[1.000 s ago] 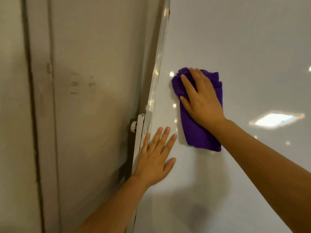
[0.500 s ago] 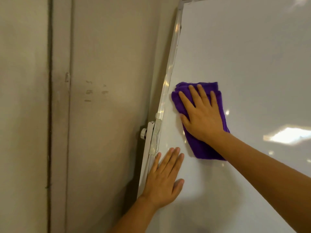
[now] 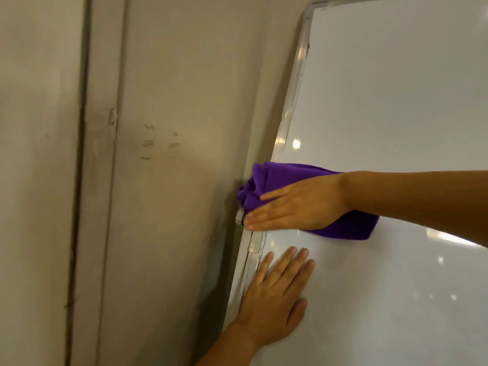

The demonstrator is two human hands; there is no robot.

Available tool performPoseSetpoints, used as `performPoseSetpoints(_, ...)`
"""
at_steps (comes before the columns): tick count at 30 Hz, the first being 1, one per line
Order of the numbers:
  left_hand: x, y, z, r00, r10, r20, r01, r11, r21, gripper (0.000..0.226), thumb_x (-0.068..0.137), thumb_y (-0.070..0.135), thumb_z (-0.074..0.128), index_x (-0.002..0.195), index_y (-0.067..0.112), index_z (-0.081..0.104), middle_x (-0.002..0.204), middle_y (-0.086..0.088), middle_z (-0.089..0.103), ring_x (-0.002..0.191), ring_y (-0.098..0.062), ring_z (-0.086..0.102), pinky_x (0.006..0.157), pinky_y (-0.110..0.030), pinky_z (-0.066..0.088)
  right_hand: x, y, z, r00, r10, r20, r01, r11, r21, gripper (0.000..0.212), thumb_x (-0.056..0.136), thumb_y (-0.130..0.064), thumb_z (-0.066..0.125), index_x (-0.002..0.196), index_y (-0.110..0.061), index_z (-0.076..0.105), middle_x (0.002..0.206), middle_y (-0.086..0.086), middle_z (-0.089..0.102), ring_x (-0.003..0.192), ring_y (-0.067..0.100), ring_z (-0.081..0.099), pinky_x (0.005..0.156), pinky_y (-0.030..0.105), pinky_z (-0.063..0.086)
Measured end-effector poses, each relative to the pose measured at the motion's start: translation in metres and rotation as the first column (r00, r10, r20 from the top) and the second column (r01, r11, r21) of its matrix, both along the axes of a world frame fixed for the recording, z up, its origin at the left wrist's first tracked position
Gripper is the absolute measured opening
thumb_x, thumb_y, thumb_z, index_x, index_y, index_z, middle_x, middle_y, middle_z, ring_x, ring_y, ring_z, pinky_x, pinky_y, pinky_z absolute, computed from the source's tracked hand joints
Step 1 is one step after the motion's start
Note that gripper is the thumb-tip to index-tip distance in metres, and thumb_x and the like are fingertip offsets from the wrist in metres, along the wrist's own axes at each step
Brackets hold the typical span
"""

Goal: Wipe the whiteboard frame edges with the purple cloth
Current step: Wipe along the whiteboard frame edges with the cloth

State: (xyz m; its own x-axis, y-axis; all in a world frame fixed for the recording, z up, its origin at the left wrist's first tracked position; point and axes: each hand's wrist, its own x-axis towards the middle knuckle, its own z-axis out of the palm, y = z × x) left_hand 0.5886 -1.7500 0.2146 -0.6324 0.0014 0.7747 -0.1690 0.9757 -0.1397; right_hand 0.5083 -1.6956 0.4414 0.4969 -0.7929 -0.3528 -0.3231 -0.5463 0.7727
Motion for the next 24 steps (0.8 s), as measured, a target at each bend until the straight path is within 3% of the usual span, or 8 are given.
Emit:
performPoseSetpoints(1, 0.000, 0.001, -0.001, 1.000, -0.004, -0.005, 0.004, 1.000, 0.002, 0.059, 0.097, 0.045, 0.018, 0.150, 0.021, 0.008, 0.157, 0.003, 0.014, 0.145, -0.015, 0.011, 0.117, -0.040, 0.013, -0.001, -0.001, 0.000, 0.999, 0.012, -0.037, -0.013, 1.000, -0.016, 0.069, 0.084, -0.009, 0.061, 0.144, -0.014, 0.028, 0.150, 0.005, 0.032, 0.137, 0.023, 0.033, 0.111, 0.038, 0.025)
performPoseSetpoints(3, 0.000, -0.001, 0.000, 1.000, -0.014, -0.012, 0.014, 1.000, 0.002, 0.058, 0.097, 0.044, 0.018, 0.150, 0.021, 0.009, 0.156, 0.003, 0.016, 0.145, -0.015, 0.011, 0.116, -0.039, 0.012, -0.006, -0.002, 0.004, 0.998, 0.014, -0.066, -0.030, 0.970, -0.241, 0.067, 0.087, -0.031, 0.054, 0.145, -0.021, 0.023, 0.154, 0.004, 0.024, 0.140, 0.025, 0.024, 0.113, 0.045, 0.013)
performPoseSetpoints(6, 0.002, -0.002, 0.002, 1.000, -0.016, -0.010, 0.016, 1.000, 0.002, 0.058, 0.097, 0.043, 0.017, 0.150, 0.021, 0.009, 0.156, 0.002, 0.018, 0.145, -0.016, 0.015, 0.116, -0.042, 0.017, -0.011, -0.005, 0.013, 0.964, -0.208, 0.164, 0.263, 0.825, -0.500, 0.074, 0.085, -0.059, 0.040, 0.146, -0.032, 0.009, 0.157, 0.006, 0.011, 0.143, 0.029, 0.008, 0.109, 0.058, -0.004)
performPoseSetpoints(10, 0.003, -0.001, 0.005, 0.999, 0.034, -0.005, -0.034, 0.999, 0.015, 0.063, 0.094, 0.044, 0.029, 0.150, 0.023, 0.012, 0.157, -0.001, 0.016, 0.145, -0.019, 0.014, 0.114, -0.051, 0.022, -0.007, -0.014, 0.013, 0.939, -0.213, 0.272, 0.333, 0.766, -0.550, 0.064, 0.089, -0.050, 0.042, 0.145, -0.030, 0.018, 0.155, 0.007, 0.017, 0.142, 0.028, 0.012, 0.113, 0.055, 0.004)
performPoseSetpoints(15, -0.001, 0.004, 0.016, 0.992, 0.123, -0.014, -0.123, 0.992, 0.035, 0.064, 0.090, 0.051, 0.034, 0.148, 0.030, 0.018, 0.158, -0.001, 0.013, 0.145, -0.022, 0.011, 0.111, -0.047, 0.008, -0.015, -0.027, 0.076, 0.841, -0.221, 0.494, 0.537, 0.466, -0.704, 0.058, 0.089, -0.043, 0.046, 0.141, -0.021, 0.029, 0.151, 0.012, 0.025, 0.140, 0.033, 0.017, 0.113, 0.054, 0.008)
performPoseSetpoints(17, 0.000, 0.004, 0.019, 0.992, 0.128, -0.010, -0.127, 0.991, 0.040, 0.061, 0.091, 0.049, 0.031, 0.148, 0.030, 0.019, 0.157, 0.000, 0.014, 0.144, -0.020, 0.016, 0.111, -0.045, 0.009, -0.015, -0.028, 0.071, 0.864, -0.197, 0.462, 0.495, 0.498, -0.712, 0.056, 0.088, -0.044, 0.047, 0.138, -0.020, 0.036, 0.147, 0.012, 0.033, 0.137, 0.032, 0.023, 0.113, 0.051, 0.013)
performPoseSetpoints(21, -0.001, 0.003, 0.027, 0.992, 0.108, -0.058, -0.099, 0.985, 0.144, 0.062, 0.093, 0.044, 0.029, 0.150, 0.029, 0.010, 0.158, -0.001, 0.011, 0.145, -0.020, 0.011, 0.113, -0.039, 0.007, -0.014, -0.015, 0.033, 0.942, -0.127, 0.309, 0.285, 0.790, -0.543, 0.048, 0.086, -0.040, 0.051, 0.131, -0.024, 0.045, 0.136, 0.006, 0.048, 0.129, 0.026, 0.037, 0.110, 0.043, 0.021)
performPoseSetpoints(24, -0.004, 0.005, 0.042, 0.984, 0.161, -0.078, -0.143, 0.970, 0.199, 0.061, 0.092, 0.044, 0.030, 0.149, 0.028, 0.017, 0.157, -0.002, 0.020, 0.143, -0.022, 0.019, 0.110, -0.040, 0.012, -0.016, -0.018, 0.045, 0.946, -0.150, 0.288, 0.273, 0.847, -0.457, 0.046, 0.086, -0.040, 0.051, 0.128, -0.024, 0.046, 0.127, 0.005, 0.054, 0.121, 0.024, 0.044, 0.108, 0.040, 0.025)
